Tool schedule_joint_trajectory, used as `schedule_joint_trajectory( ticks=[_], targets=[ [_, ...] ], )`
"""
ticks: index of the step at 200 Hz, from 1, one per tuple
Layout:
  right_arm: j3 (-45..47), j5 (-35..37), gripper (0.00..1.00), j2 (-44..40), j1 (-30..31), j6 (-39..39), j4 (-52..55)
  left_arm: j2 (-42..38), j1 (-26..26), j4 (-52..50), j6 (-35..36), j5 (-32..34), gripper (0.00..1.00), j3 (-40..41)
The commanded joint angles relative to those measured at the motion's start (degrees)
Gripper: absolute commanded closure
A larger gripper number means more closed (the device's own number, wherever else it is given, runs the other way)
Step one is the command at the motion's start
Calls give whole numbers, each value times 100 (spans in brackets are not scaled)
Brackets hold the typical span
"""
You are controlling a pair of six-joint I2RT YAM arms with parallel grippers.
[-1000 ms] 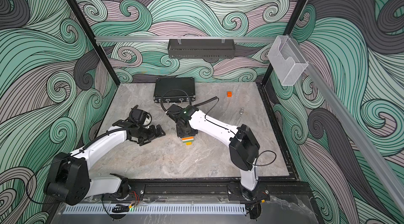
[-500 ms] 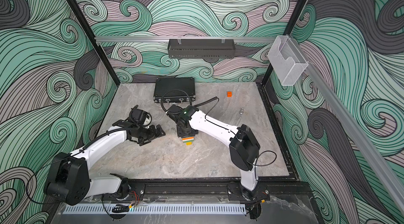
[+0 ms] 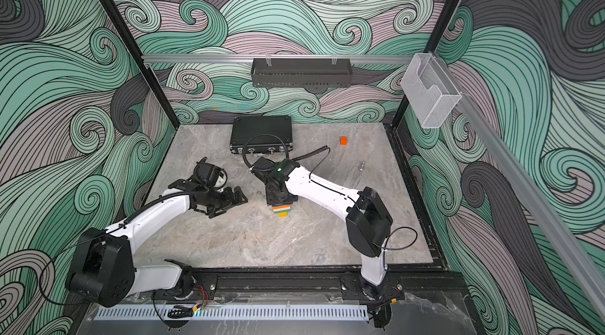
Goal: Assemble a carrot with lego
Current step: Assemble the lego brick with the lego brick.
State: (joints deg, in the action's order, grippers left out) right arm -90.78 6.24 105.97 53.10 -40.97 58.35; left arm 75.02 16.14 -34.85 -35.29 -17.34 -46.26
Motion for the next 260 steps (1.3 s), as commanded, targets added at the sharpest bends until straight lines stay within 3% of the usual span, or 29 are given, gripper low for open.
schedule_joint_trajectory(
  ticks=[1,91,166,260],
  targets=[
    [415,-167,76,84,-98,-69,18,-67,-58,-44,31,56,1,-17],
    [523,-476,75,188,-147,1,-218,-76,-82,-79,48,88,1,-45],
    [285,-352,58,-85,-187,89,-202,-49,-88,-73,53,91,1,-79],
    [28,-244,48,-387,-186,129,-159,-71,-85,-81,48,100,1,-68]
  ],
)
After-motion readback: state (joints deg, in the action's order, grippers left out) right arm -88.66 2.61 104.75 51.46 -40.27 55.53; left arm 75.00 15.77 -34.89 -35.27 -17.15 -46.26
